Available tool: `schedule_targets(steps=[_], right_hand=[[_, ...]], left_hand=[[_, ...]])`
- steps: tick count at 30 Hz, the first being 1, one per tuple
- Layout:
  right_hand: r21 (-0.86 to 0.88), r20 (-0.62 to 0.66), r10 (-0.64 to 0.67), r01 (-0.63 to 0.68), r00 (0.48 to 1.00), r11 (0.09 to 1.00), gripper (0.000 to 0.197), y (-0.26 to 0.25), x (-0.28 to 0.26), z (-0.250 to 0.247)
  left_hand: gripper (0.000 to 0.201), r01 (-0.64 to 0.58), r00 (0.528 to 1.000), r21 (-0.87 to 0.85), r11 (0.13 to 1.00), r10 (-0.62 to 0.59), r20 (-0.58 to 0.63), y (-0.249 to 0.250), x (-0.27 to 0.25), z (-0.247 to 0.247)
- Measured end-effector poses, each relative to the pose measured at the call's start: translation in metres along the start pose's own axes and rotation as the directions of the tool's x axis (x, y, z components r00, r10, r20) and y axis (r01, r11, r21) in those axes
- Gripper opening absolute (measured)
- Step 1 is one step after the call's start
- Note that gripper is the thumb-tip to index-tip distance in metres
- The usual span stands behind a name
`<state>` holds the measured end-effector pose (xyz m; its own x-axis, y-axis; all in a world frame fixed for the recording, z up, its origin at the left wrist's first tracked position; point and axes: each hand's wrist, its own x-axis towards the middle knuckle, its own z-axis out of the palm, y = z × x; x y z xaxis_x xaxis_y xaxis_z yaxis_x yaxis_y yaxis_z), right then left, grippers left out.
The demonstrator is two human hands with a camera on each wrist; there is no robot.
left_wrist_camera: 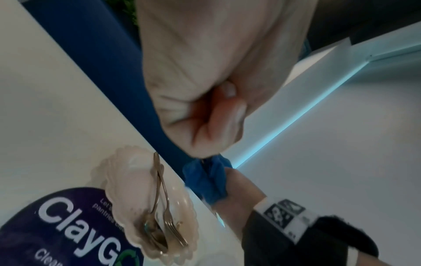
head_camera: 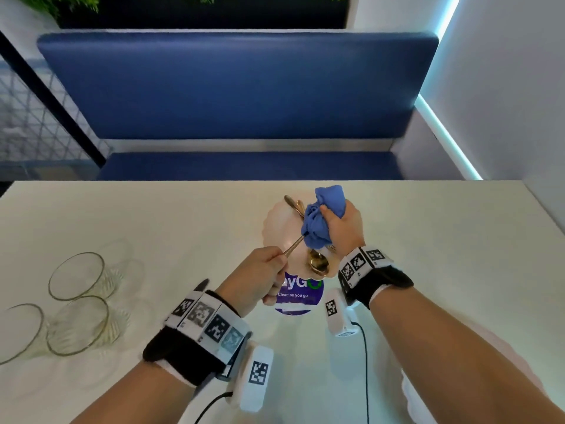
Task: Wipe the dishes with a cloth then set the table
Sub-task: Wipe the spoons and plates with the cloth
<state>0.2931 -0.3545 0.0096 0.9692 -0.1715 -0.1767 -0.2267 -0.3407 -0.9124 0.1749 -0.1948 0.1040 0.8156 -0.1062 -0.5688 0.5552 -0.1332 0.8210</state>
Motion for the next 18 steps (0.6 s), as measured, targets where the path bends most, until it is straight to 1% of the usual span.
schedule_targets(steps=[1, 2, 3, 4, 5, 7, 8, 9, 11, 13, 14, 15, 16, 17, 18], right_hand=[[0.045, -0.019, 0.044, -0.043, 0.999, 0.998, 0.054, -0.009, -0.01, 0.001], [0.089, -0.026, 0.071, -0.068, 0.997, 0.994, 0.051, -0.023, -0.023, 0.0], [0.167, -0.021, 0.105, -0.1, 0.994, 0.981, 0.04, -0.037, -0.036, 0.001], [0.248, 0.023, 0.114, -0.116, 0.993, 0.962, 0.025, -0.043, -0.045, 0.005], [0.309, 0.116, 0.126, -0.156, 0.985, 0.938, 0.014, -0.048, -0.055, 0.009], [0.413, 0.27, 0.156, -0.261, 0.95, 0.873, 0.007, -0.055, -0.073, 0.024], [0.45, 0.315, 0.154, -0.29, 0.937, 0.844, 0.005, -0.053, -0.075, 0.031], [0.463, 0.319, 0.167, -0.307, 0.933, 0.832, 0.014, -0.052, -0.077, 0.036], [0.477, 0.3, 0.115, -0.254, 0.947, 0.841, 0.043, -0.05, -0.08, 0.045], [0.481, 0.292, 0.031, -0.175, 0.956, 0.859, 0.07, -0.047, -0.083, 0.045], [0.47, 0.29, 0.0, -0.143, 0.957, 0.871, 0.077, -0.042, -0.081, 0.044], [0.433, 0.29, -0.023, -0.11, 0.957, 0.895, 0.079, -0.041, -0.081, 0.041], [0.379, 0.296, -0.043, -0.076, 0.954, 0.922, 0.078, -0.044, -0.084, 0.035], [0.343, 0.32, -0.069, -0.048, 0.945, 0.938, 0.071, -0.049, -0.088, 0.029], [0.309, 0.354, -0.083, -0.033, 0.932, 0.95, 0.059, -0.054, -0.092, 0.024]], left_hand=[[0.035, -0.01, 1.0, -0.001, 1.0, 0.01, -0.009, -0.001, 0.002, 0.002], [0.035, -0.025, 0.999, -0.001, 1.0, 0.025, -0.022, -0.002, 0.003, 0.005], [0.034, -0.047, 0.998, -0.004, 0.999, 0.047, -0.038, -0.004, 0.005, 0.006], [0.033, -0.074, 0.996, -0.008, 0.997, 0.073, -0.054, -0.005, 0.006, 0.006], [0.032, -0.101, 0.992, -0.014, 0.995, 0.099, -0.073, -0.007, 0.008, 0.005], [0.031, -0.142, 0.982, -0.023, 0.99, 0.138, -0.127, -0.009, 0.011, 0.001], [0.03, -0.15, 0.978, -0.032, 0.988, 0.144, -0.15, -0.009, 0.013, -0.002], [0.028, -0.139, 0.978, -0.046, 0.989, 0.13, -0.161, -0.01, 0.014, -0.003], [0.027, -0.081, 0.989, -0.079, 0.994, 0.071, -0.127, -0.012, 0.016, -0.004], [0.03, -0.01, 0.999, -0.12, 0.993, 0.005, -0.043, -0.014, 0.015, -0.006], [0.028, 0.012, 1.0, -0.139, 0.99, -0.011, 0.006, -0.014, 0.014, -0.01], [0.022, 0.02, 0.999, -0.149, 0.989, -0.013, 0.049, -0.013, 0.013, -0.016], [0.012, 0.003, 0.997, -0.168, 0.986, 0.009, 0.07, -0.012, 0.012, -0.023], [0.014, -0.029, 0.998, -0.206, 0.978, 0.041, 0.055, -0.009, 0.01, -0.032], [0.028, -0.053, 0.998, -0.274, 0.96, 0.057, 0.006, -0.006, 0.011, -0.04]])
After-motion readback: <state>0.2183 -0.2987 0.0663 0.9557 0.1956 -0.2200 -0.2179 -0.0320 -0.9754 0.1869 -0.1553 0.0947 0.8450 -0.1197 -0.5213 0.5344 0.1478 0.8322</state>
